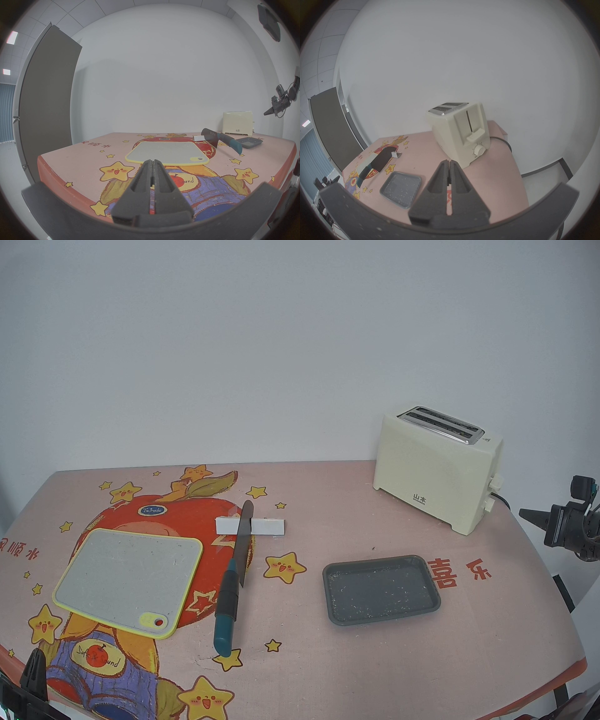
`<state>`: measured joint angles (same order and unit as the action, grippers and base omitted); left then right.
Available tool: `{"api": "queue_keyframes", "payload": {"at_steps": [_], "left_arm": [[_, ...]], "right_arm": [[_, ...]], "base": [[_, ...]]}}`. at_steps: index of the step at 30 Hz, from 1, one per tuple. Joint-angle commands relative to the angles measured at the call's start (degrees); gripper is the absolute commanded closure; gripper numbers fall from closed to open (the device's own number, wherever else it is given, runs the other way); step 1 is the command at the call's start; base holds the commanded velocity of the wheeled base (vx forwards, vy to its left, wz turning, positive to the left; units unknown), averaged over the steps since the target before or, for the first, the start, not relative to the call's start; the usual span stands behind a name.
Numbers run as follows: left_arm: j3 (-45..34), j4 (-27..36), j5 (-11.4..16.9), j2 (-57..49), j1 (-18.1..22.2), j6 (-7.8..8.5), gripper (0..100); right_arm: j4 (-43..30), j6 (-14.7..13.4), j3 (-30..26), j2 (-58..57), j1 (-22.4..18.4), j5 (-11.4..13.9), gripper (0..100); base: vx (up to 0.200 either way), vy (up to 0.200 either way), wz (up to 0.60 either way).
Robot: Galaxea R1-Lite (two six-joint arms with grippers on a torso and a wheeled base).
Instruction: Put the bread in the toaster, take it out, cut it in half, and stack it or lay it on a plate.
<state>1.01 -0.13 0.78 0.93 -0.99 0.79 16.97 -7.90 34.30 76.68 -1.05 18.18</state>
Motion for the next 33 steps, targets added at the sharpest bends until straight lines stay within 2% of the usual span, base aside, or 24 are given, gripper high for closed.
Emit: {"api": "queue_keyframes", "payload": {"at_steps": [1, 4, 13, 18, 25, 33], "left_arm": [[-1.0, 0.0, 0.0, 0.0, -0.1, 0.0, 100], [-1.0, 0.0, 0.0, 0.0, -0.1, 0.0, 100], [-1.0, 0.0, 0.0, -0.1, -0.1, 0.0, 100], [-1.0, 0.0, 0.0, 0.0, 0.0, 0.0, 100], [-1.0, 0.0, 0.0, 0.0, 0.0, 0.0, 100], [-1.0, 0.0, 0.0, 0.0, -0.1, 0.0, 100]], "right_arm": [[0.4, 0.0, -0.6, 0.4, 1.7, 0.0, 100], [0.5, 0.0, -0.9, 1.2, 3.1, -0.3, 100], [0.8, 0.2, 0.1, 5.9, 2.7, -0.4, 100], [0.4, 0.0, 0.1, 5.9, 4.2, -0.6, 100], [0.5, 0.3, -1.4, 6.1, 4.5, -3.3, 100], [0.8, 0.3, -1.0, 8.8, 4.4, -4.0, 100]], "base": [[0.0, 0.0, 0.0], [0.0, 0.0, 0.0], [0.0, 0.0, 0.0], [0.0, 0.0, 0.0], [0.0, 0.0, 0.0], [0.0, 0.0, 0.0]]}}
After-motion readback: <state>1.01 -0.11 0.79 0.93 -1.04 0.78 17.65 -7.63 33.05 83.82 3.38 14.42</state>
